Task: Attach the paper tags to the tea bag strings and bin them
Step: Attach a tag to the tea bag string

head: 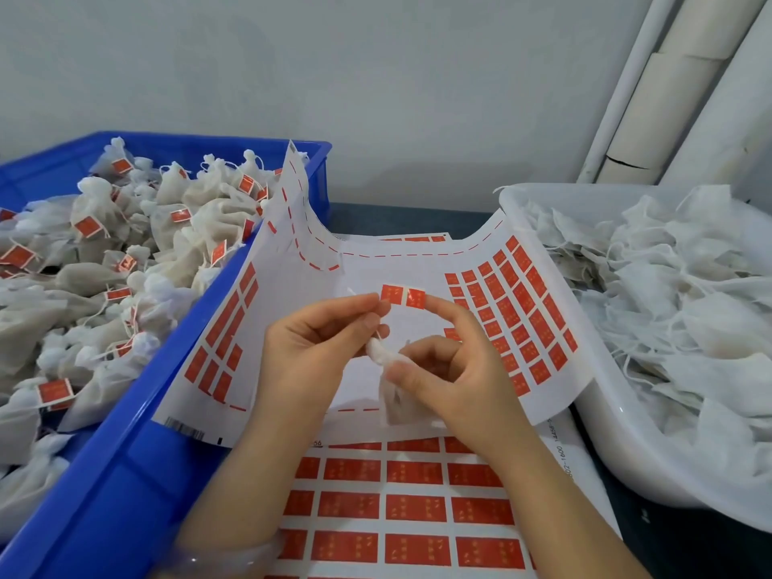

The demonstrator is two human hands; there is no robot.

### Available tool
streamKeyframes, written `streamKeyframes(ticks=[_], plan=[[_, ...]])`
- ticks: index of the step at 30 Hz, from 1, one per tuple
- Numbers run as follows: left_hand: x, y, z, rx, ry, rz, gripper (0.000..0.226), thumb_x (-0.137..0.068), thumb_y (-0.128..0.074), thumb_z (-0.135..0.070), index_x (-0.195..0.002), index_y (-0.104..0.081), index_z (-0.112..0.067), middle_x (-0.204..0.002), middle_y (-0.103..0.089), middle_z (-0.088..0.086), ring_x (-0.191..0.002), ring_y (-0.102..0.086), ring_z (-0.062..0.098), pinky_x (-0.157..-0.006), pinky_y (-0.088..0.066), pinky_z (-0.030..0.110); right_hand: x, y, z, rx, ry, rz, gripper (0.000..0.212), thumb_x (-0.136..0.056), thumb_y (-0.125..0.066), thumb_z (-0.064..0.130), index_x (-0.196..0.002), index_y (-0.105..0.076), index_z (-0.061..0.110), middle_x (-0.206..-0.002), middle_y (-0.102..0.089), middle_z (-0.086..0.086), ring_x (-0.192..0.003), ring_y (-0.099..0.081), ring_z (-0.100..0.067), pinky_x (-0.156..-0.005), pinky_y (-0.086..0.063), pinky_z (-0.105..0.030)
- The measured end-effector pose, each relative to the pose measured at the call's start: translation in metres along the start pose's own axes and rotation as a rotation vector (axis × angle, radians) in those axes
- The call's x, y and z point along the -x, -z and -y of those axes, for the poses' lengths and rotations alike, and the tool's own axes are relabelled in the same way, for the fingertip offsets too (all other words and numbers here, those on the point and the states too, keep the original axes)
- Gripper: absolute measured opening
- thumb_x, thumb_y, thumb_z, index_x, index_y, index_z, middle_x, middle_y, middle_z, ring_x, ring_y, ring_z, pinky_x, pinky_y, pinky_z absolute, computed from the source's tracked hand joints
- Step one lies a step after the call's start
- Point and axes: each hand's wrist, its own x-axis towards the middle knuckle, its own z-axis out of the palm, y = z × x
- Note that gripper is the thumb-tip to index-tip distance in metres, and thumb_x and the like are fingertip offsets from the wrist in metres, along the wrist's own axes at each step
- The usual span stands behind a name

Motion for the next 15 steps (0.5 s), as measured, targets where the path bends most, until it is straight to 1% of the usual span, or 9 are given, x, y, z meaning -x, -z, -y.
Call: streamKeyframes(ticks=[2,4,6,8,10,12,15], plan=[[0.0,-0.001,0.002,-0.042,0.022,0.037,0.021,-0.075,-0.065,-0.013,-0.076,-0.074,-0.032,-0.082,-0.074,-0.008,-0.073,-0.071,0.014,-0.059,-0.053,0.016,-0.002,0.002,0.001,-0.062,-0.018,-0.076,0.054,-0.061,-0.062,0.058,-0.111,-0.045,0.043,-0.09,-0.066,0.025,-0.088,-0.063,0.003,-0.067,-0.047,-0.006],[0.001,-0.003,0.004,-0.094,0.054,0.067,0.029,-0.08,-0.065,-0.005,-0.078,-0.071,-0.033,-0.081,-0.074,-0.013,-0.072,-0.071,0.01,-0.058,-0.053,0.015,-0.004,0.005,0.002,-0.09,-0.043,-0.198,0.044,-0.062,-0.058,0.059,-0.102,-0.052,0.042,-0.093,-0.065,0.029,-0.09,-0.062,0.005,-0.067,-0.048,-0.006],[0.001,-0.004,0.005,-0.13,0.079,0.086,0.033,-0.081,-0.065,-0.003,-0.078,-0.069,-0.036,-0.081,-0.073,-0.018,-0.072,-0.07,0.006,-0.056,-0.052,0.013,-0.005,0.008,0.002,-0.11,-0.072,-0.312,0.034,-0.063,-0.058,0.057,-0.092,-0.058,0.039,-0.091,-0.065,0.029,-0.088,-0.063,0.004,-0.063,-0.049,-0.007],[0.001,-0.006,0.006,-0.147,0.093,0.106,0.036,-0.08,-0.067,-0.003,-0.078,-0.067,-0.039,-0.079,-0.071,-0.024,-0.071,-0.069,0.003,-0.054,-0.05,0.011,-0.005,0.012,0.002,-0.173,-0.107,-0.381,0.03,-0.062,-0.06,0.053,-0.085,-0.063,0.033,-0.085,-0.068,0.022,-0.081,-0.066,-0.001,-0.059,-0.051,-0.01],[0.002,-0.007,0.006,-0.18,0.099,0.139,0.04,-0.079,-0.068,-0.003,-0.081,-0.064,-0.043,-0.079,-0.068,-0.031,-0.07,-0.068,0.001,-0.052,-0.048,0.008,-0.005,0.013,0.002,-0.265,-0.158,-0.388,0.031,-0.06,-0.063,0.048,-0.082,-0.067,0.027,-0.081,-0.071,0.012,-0.076,-0.069,-0.01,-0.063,-0.054,-0.019],[0.004,-0.01,0.006,-0.217,0.108,0.19,0.047,-0.078,-0.07,-0.003,-0.086,-0.061,-0.048,-0.084,-0.064,-0.035,-0.07,-0.068,0.001,-0.051,-0.047,0.008,-0.005,0.013,0.002,-0.365,-0.203,-0.341,0.031,-0.056,-0.066,0.045,-0.079,-0.072,0.024,-0.08,-0.072,0.005,-0.073,-0.068,-0.016,-0.068,-0.055,-0.027],[0.006,-0.011,0.007,-0.224,0.107,0.243,0.054,-0.077,-0.071,-0.001,-0.093,-0.058,-0.051,-0.095,-0.061,-0.035,-0.07,-0.07,0.01,-0.053,-0.05,0.013,-0.004,0.009,0.005,-0.483,-0.232,-0.23,0.022,-0.055,-0.069,0.036,-0.074,-0.075,0.027,-0.075,-0.071,0.0,-0.063,-0.064,-0.013,-0.062,-0.052,-0.024]])
